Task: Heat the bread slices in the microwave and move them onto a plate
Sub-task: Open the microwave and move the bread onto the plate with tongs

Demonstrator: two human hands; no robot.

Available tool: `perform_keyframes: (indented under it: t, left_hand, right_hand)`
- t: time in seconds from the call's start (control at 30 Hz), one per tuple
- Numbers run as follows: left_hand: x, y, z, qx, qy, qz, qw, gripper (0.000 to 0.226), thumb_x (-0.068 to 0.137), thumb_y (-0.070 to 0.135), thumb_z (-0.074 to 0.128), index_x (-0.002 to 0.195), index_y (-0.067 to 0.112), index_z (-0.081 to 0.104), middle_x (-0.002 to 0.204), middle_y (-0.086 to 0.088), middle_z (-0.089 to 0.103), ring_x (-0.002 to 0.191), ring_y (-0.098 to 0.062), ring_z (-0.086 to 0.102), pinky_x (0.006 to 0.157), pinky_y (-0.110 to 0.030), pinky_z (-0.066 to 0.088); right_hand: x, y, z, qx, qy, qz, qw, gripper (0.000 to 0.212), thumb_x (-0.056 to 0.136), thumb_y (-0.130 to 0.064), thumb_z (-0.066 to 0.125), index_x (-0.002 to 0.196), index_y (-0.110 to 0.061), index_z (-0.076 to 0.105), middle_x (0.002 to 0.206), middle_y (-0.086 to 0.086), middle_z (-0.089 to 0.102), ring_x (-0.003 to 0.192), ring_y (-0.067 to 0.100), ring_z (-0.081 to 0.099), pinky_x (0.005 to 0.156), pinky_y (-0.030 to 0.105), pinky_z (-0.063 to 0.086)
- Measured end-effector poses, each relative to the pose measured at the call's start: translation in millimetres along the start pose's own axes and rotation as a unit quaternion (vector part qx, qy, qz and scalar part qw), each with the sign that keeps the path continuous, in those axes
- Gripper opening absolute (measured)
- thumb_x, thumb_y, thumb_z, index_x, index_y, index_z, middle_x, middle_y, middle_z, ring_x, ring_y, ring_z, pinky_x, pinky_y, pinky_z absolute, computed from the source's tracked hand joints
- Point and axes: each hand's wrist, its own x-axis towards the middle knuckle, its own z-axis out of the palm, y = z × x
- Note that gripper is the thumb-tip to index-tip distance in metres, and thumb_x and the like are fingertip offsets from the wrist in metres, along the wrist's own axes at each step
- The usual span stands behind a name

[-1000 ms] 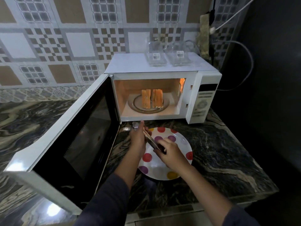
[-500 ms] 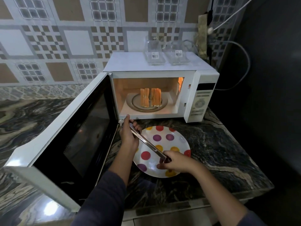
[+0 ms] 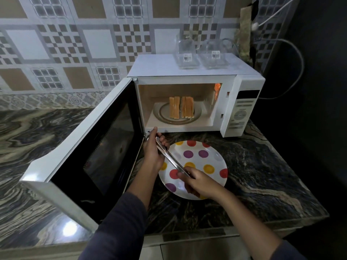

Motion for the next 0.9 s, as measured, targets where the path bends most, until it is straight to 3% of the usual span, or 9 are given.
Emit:
perform_keyframes:
  t: [0.1,0.2,0.3,0.43,0.5,0.63,0.7,0.8,0.9]
  left_hand:
    - [3.7,2.6,-8.1,0.014,0.011,-0.006,1.0,0.032,0.091,0.032,0.056,0.064,0.015,0.047,0.042,0.006,0.041,0.036,-0.006,0.037,0.04,-0.015,0.034]
    - [7.3,4.3,-16.9,0.051,0.012,-0.003,0.999,0.033,0.091,0.031,0.056,0.064,0.015,0.048,0.043,0.005,0.043,0.039,-0.008,0.038,0.045,-0.019,0.034]
    - [5.2,1.8,-11.9,0.098,0.005,0.02,0.995,0.031,0.092,0.03,0.056,0.067,0.011,0.052,0.048,0.003,0.049,0.044,-0.01,0.047,0.048,-0.02,0.044]
    - [13.8,1.6,-25.1,0.236,0.038,0.067,0.969,0.038,0.092,0.045,0.049,0.079,0.013,0.063,0.076,-0.006,0.067,0.075,-0.021,0.066,0.079,-0.034,0.054]
    - [10.0,-4.1,-43.2,0.365,0.048,0.11,0.923,0.04,0.094,0.048,0.042,0.089,0.015,0.065,0.09,-0.007,0.069,0.089,-0.023,0.065,0.087,-0.039,0.051]
    - [-5.0,-28.3,-102.5,0.638,0.052,0.226,0.735,0.031,0.098,0.02,0.039,0.109,0.006,0.064,0.111,-0.013,0.066,0.105,-0.026,0.06,0.087,-0.02,0.038]
    - [-9.2,-36.4,-124.2,0.686,0.032,0.235,0.688,0.034,0.095,0.015,0.038,0.12,0.006,0.059,0.125,-0.012,0.059,0.118,-0.025,0.053,0.098,-0.011,0.027]
    - [-9.2,-41.1,-135.9,0.751,0.007,0.213,0.625,0.045,0.094,0.023,0.037,0.137,0.011,0.045,0.144,-0.007,0.045,0.134,-0.019,0.039,0.113,-0.022,0.022]
    - [-8.9,-42.4,-134.2,0.796,0.007,0.199,0.571,0.048,0.098,0.026,0.031,0.144,0.013,0.032,0.152,-0.005,0.032,0.141,-0.017,0.027,0.115,-0.024,0.015]
  right_hand:
    - [10.1,0.8,6.8,0.008,-0.003,0.016,1.0,0.033,0.093,-0.049,0.042,0.084,-0.019,0.055,0.047,-0.001,0.056,0.043,0.012,0.053,0.052,0.026,0.044]
    - [16.3,3.2,15.1,0.089,-0.04,0.032,0.995,0.033,0.095,-0.038,0.045,0.083,-0.01,0.057,0.062,0.005,0.066,0.049,0.013,0.06,0.053,0.026,0.049]
    - [16.8,5.5,13.4,0.113,-0.017,0.013,0.993,0.023,0.097,-0.03,0.046,0.089,-0.011,0.057,0.074,0.003,0.068,0.042,0.009,0.053,0.043,0.022,0.042]
    - [15.9,9.9,2.6,0.069,0.075,0.01,0.995,0.018,0.097,-0.024,0.046,0.094,-0.009,0.057,0.067,-0.002,0.055,0.039,0.002,0.042,0.04,0.016,0.033]
    - [17.9,16.1,-4.3,0.007,0.139,0.016,0.99,0.019,0.096,-0.027,0.047,0.091,-0.011,0.057,0.066,-0.002,0.052,0.048,0.003,0.044,0.047,0.017,0.034]
    - [36.9,11.1,-17.9,-0.06,0.239,0.035,0.969,0.017,0.093,-0.034,0.051,0.085,-0.019,0.051,0.07,-0.004,0.053,0.066,0.014,0.05,0.054,0.025,0.035]
    - [50.1,-1.7,-24.1,-0.093,0.247,0.05,0.963,0.02,0.092,-0.036,0.053,0.098,-0.018,0.053,0.081,-0.002,0.056,0.077,0.018,0.052,0.057,0.028,0.036]
    - [75.1,-21.6,-30.5,-0.129,0.256,0.079,0.955,0.036,0.09,-0.04,0.054,0.107,-0.009,0.051,0.093,0.005,0.055,0.084,0.024,0.055,0.054,0.027,0.033]
    - [105.3,-33.2,-29.0,-0.131,0.264,0.111,0.949,0.045,0.092,-0.041,0.052,0.119,-0.005,0.05,0.114,0.015,0.058,0.103,0.032,0.056,0.069,0.029,0.037]
